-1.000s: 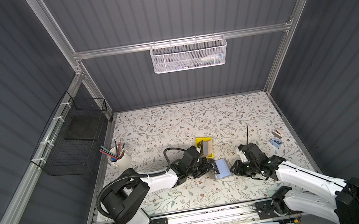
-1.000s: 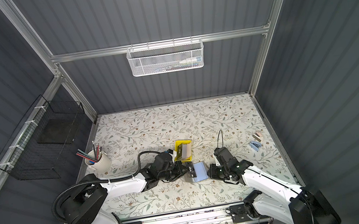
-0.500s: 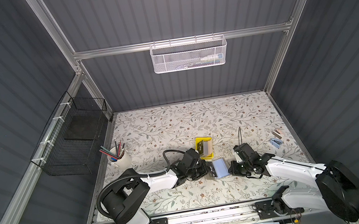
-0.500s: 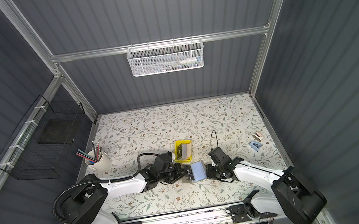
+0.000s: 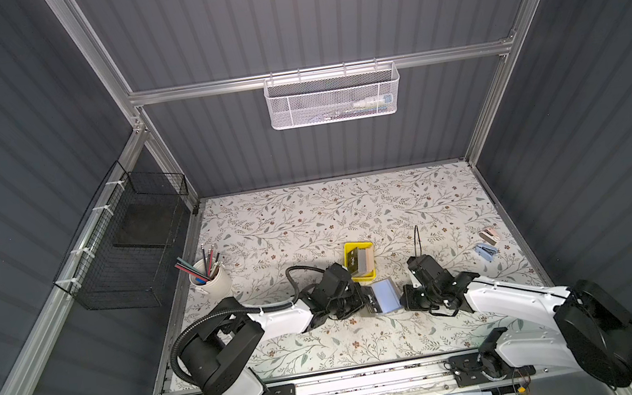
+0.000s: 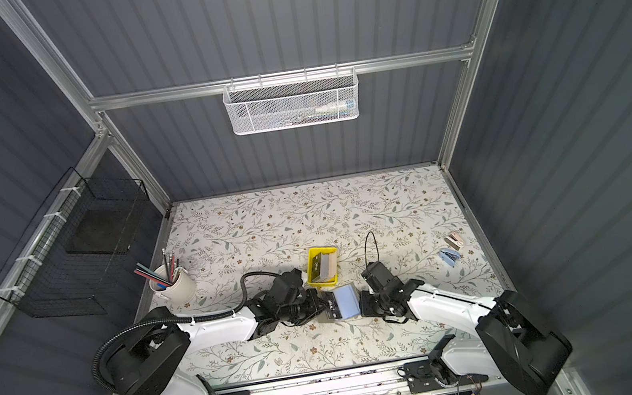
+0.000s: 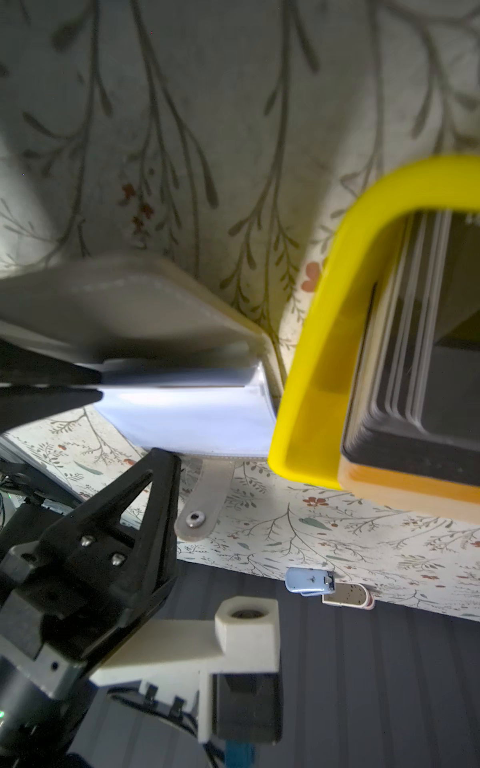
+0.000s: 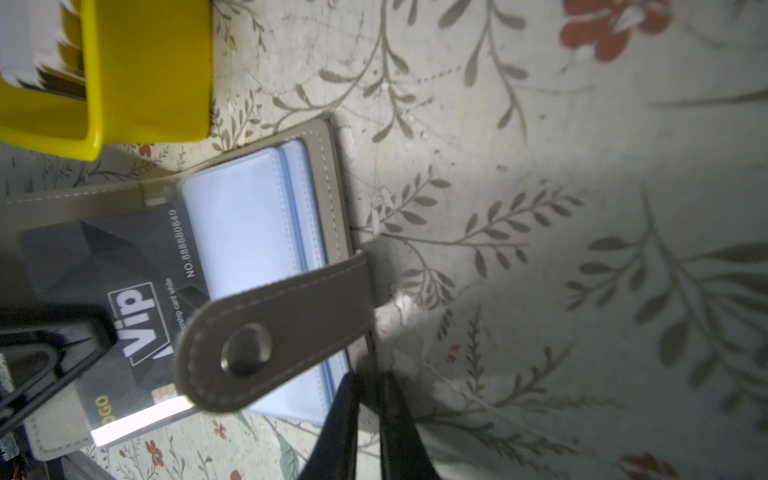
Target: Put the credit cards into the card holder
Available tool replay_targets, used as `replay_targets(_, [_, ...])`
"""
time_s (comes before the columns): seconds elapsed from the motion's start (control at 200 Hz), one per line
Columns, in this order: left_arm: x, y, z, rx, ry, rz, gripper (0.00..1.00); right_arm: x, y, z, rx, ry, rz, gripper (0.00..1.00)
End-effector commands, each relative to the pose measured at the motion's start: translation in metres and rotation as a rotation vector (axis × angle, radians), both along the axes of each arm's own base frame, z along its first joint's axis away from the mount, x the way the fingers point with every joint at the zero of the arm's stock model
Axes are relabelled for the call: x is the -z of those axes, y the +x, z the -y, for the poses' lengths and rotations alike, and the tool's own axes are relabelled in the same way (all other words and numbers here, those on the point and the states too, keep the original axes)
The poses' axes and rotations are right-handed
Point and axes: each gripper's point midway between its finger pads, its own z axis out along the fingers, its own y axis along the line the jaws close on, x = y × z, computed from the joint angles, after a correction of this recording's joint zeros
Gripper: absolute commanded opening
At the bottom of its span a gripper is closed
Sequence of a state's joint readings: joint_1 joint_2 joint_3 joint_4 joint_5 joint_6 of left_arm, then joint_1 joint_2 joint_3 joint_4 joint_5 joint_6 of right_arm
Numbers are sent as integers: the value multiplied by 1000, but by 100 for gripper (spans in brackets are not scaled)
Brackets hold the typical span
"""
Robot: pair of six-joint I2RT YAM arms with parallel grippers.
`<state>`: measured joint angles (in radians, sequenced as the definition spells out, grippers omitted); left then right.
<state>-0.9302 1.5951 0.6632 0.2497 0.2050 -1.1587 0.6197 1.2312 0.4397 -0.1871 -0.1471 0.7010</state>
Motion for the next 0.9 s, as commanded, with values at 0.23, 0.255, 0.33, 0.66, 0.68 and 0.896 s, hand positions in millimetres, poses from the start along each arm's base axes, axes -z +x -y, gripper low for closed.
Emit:
replay_targets(0.23, [6,0,1,6,-10,-21,0,10,-13,7,-2,-44,-46,12])
replay_targets(0.255, [6,0,3,15,-17,-22,0,11,-14,7,-2,-45,-50,12])
replay_targets(0.33, [8,0,6,26,-17,-28,0,12,-14,6,-5,-45,-52,11])
replay_targets(0.66, [10,1,6,36,-48,-36,0,15,-16,7,-4,-48,-59,10])
replay_targets(0.68, [9,2,7,38,-52,-36,0,14,-16,7,-4,-46,-58,9])
replay_targets(0.896, [11,1,8,39,-82,-49,0,12,-18,4,-12,-27,-61,8])
